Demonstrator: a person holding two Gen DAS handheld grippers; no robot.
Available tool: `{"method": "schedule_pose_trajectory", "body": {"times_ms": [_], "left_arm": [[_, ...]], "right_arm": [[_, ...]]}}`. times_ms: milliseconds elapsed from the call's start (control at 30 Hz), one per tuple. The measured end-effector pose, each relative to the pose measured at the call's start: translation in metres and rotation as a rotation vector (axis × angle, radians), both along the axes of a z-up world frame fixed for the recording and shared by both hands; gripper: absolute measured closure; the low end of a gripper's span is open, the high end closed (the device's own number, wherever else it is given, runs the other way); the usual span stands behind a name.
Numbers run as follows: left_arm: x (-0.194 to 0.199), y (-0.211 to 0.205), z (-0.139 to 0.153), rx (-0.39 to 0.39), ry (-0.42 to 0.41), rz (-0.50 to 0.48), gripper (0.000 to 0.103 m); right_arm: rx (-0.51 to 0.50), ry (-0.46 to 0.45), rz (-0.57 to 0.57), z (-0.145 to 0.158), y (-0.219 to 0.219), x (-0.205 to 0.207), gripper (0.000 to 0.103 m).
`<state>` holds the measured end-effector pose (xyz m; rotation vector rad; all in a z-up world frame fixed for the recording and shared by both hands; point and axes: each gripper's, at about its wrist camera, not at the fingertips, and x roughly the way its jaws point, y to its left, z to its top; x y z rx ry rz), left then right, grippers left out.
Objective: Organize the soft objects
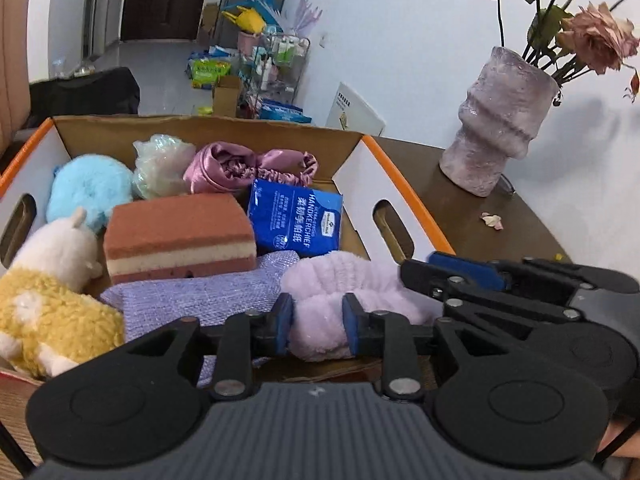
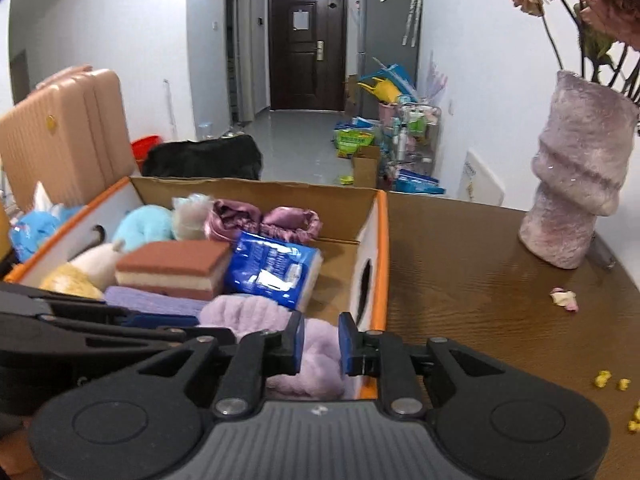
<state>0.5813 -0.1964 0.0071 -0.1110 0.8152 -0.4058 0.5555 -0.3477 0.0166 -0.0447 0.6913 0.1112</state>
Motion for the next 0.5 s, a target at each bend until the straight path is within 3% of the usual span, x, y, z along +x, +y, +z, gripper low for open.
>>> {"method": "schedule_pose_trajectory", "body": {"times_ms": [67, 133, 267, 367, 400, 500], "left_arm": [[-0.005, 0.004, 0.007, 0.021, -0.025, 0.008, 0.055], [-0.016, 0.013, 0.019, 0.035, -0.066, 0.017, 0.053], [-0.042, 0.039, 0.056, 0.067, -0.172, 0.057, 0.035], [-0.066, 0.059, 0.079, 0.142, -0.259, 0.107, 0.031], [-0.073, 0.066, 0.085, 0.166, -0.279, 0.126, 0.03], [-0.101, 0.092, 0.099, 0.204, -0.365, 0.217, 0.006]], "right_arm": [[0.002, -0.015, -0.011, 0.006, -0.003, -0.006, 0.077], [0.034, -0.039, -0.018, 0.019, -0.009, -0.015, 0.061], [0.029, -0.109, -0.032, 0.052, -0.012, -0.041, 0.057], [0.034, -0.144, -0.021, 0.075, -0.013, -0.062, 0.051], [0.03, -0.16, -0.018, 0.082, -0.012, -0.071, 0.044], [0.012, -0.213, -0.026, 0.097, -0.008, -0.097, 0.02]]}}
